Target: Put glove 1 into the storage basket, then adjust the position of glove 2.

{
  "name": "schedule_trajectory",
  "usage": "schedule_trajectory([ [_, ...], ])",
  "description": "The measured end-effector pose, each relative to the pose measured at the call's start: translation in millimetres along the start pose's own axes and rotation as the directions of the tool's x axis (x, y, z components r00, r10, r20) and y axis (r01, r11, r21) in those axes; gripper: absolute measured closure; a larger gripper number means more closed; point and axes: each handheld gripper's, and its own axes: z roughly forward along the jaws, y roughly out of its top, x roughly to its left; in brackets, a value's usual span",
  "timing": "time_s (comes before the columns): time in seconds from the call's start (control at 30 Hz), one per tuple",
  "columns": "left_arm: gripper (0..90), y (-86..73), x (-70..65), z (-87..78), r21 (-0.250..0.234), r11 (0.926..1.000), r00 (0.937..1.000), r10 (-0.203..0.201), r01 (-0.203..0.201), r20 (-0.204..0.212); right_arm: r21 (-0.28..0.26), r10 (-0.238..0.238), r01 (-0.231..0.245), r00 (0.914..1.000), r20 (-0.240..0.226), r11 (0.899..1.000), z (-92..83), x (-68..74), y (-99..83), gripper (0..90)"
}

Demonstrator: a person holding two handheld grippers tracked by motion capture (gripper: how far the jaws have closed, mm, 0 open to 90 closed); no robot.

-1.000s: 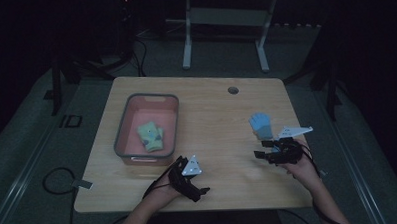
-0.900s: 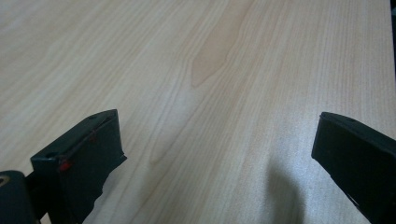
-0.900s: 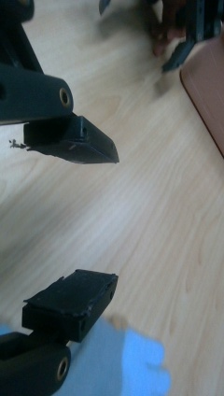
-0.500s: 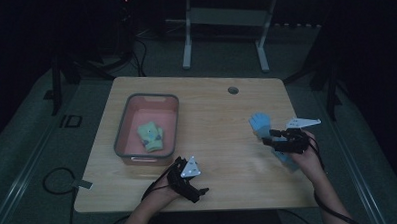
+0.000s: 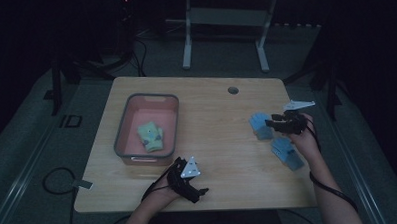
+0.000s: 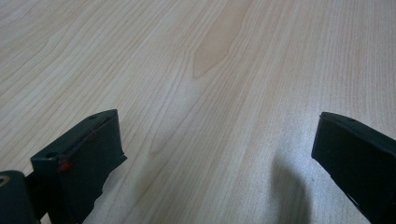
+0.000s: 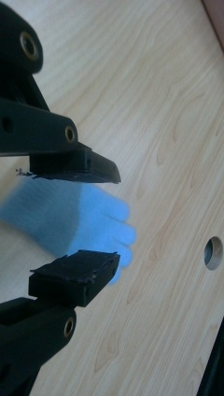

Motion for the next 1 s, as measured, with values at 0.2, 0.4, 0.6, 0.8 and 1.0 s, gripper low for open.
schedule_trajectory([
  [0.2,1.9,-0.5,-0.2,-1.1,-0.006,1.0000,0.9999,0.002,-0.002,-0.015,0.061,-0.032,0.031,0.9994,0.011,0.998,28.0,-5.9,-1.1,57.1],
  [0.4,1.9,-2.2,0.3,-3.6,-0.025,0.9997,0.9999,-0.002,0.002,-0.013,0.117,-0.051,0.047,0.9981,0.035,0.992,50.9,-9.9,-6.3,57.6],
  [0.6,1.9,-3.7,1.1,-4.9,-0.021,0.9997,0.9998,0.009,-0.009,-0.016,0.172,-0.028,0.021,0.9989,0.038,0.985,61.5,-11.9,-12.6,60.2],
  [0.8,1.9,-3.6,1.3,-5.4,-0.030,0.9995,0.9999,0.008,-0.008,-0.015,0.171,0.020,-0.027,0.9989,0.042,0.985,62.2,-5.6,-12.7,77.1],
  [1.0,1.9,-4.2,1.8,-5.5,-0.034,0.9994,0.9998,0.007,-0.008,-0.018,0.166,0.083,-0.094,0.9942,0.068,0.982,62.2,-2.4,-11.5,82.7],
])
